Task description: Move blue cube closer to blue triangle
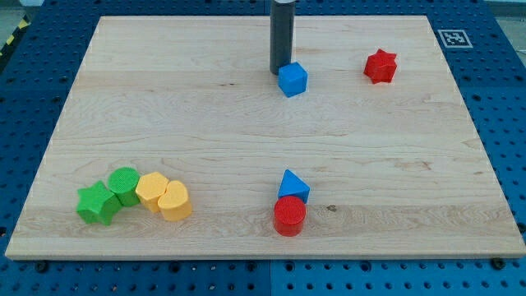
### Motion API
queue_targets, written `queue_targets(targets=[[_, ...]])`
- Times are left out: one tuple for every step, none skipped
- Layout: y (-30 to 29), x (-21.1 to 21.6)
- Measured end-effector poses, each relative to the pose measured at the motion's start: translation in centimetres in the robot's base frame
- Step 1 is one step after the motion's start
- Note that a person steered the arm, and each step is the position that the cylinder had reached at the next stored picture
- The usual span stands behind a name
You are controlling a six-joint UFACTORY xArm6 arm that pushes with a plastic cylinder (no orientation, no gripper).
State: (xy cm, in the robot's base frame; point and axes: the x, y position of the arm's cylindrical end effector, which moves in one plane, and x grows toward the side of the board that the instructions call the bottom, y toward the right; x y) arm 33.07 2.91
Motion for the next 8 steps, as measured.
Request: queue_targets(targets=[[2.2, 0.0], [3.7, 0.0], [3.7, 0.1], [3.7, 2.2], [3.7, 4.7], [2.9, 4.8], [1.4, 4.8], [0.6, 4.8]])
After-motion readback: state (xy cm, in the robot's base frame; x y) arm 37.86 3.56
